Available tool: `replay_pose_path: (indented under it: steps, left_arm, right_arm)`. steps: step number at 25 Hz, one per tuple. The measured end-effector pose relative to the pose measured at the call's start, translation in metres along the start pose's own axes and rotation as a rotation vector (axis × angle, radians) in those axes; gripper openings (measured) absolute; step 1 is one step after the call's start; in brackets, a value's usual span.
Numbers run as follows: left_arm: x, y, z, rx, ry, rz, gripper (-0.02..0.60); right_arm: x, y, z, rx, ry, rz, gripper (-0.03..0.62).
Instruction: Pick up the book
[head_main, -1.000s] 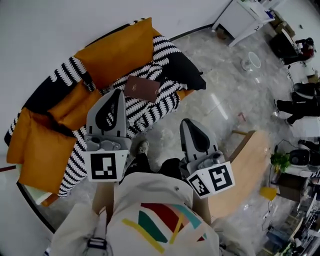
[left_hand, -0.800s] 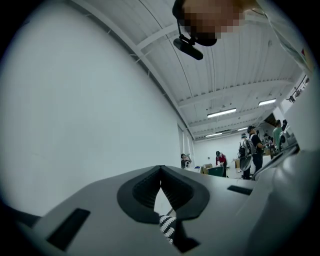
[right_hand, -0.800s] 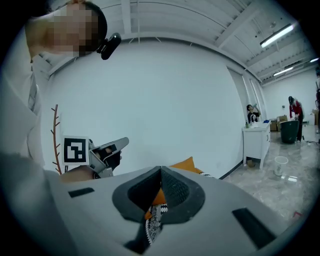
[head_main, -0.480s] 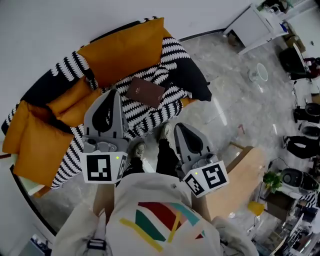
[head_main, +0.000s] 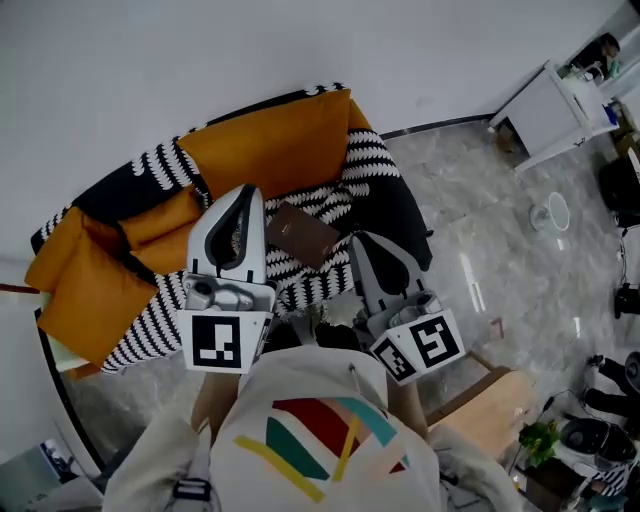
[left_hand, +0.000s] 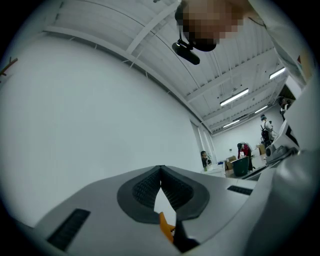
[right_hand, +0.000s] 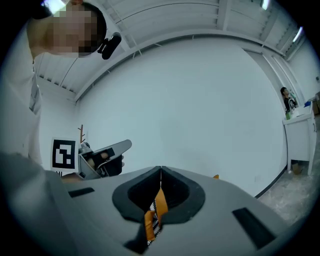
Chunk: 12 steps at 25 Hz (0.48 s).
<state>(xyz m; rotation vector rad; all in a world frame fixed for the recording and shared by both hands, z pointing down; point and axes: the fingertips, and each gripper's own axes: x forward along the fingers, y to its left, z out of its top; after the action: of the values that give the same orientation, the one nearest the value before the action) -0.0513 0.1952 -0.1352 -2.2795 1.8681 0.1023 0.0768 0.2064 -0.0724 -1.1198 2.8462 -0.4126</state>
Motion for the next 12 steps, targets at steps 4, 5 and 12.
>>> replay_pose_path:
  steps: [4,5,12]
  left_arm:
    - [0.026,-0.044,-0.003,0.118,0.01,-0.069,0.008]
    - [0.033,-0.048,-0.007,0.14,0.024,-0.085,0.008]
    - [0.079,-0.054,-0.015,0.09,0.013,-0.147,0.008]
  right_arm:
    - [-0.007,-0.043,-0.003,0.063,-0.011,-0.012,0.014]
    - [-0.005,-0.051,-0.002,0.075,-0.016,-0.018,0.014]
    - [0.005,-0.075,0.012,0.082,-0.055,-0.06,0.014]
